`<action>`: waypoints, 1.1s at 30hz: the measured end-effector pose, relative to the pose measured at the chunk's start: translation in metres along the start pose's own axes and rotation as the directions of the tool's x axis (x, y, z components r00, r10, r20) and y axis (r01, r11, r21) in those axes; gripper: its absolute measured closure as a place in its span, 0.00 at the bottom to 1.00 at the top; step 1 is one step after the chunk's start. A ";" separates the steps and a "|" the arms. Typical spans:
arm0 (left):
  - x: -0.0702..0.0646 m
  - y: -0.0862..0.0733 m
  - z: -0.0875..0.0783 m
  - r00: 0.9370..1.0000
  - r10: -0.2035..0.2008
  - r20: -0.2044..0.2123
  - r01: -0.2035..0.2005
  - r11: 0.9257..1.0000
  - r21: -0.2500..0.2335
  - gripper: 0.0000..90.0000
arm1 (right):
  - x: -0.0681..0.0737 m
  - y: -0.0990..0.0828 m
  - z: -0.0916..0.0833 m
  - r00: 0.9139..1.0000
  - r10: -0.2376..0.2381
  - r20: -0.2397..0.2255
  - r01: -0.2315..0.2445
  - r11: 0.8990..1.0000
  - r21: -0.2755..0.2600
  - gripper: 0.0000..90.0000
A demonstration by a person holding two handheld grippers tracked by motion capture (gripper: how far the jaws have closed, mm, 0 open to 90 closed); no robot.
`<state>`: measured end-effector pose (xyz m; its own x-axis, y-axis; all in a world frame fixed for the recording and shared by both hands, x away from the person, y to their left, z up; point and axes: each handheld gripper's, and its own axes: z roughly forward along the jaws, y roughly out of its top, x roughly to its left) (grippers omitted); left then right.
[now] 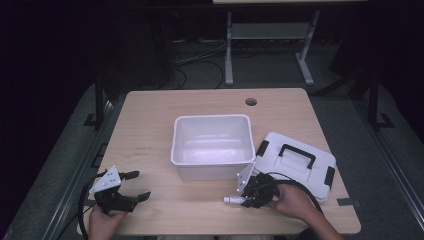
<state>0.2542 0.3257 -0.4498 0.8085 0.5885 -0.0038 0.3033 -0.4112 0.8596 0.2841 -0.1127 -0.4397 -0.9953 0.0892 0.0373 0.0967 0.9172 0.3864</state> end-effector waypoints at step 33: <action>0.000 0.000 0.000 1.000 -0.010 -0.001 0.010 1.000 -0.001 0.15 | 0.005 0.034 -0.058 0.998 -0.059 -0.030 0.057 0.997 -0.042 0.79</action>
<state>0.2544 0.3257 -0.4504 0.8049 0.5932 -0.0122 0.3112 -0.4046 0.8599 0.2823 -0.1036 -0.3726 -0.9988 0.0236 0.0418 0.0392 0.9035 0.4267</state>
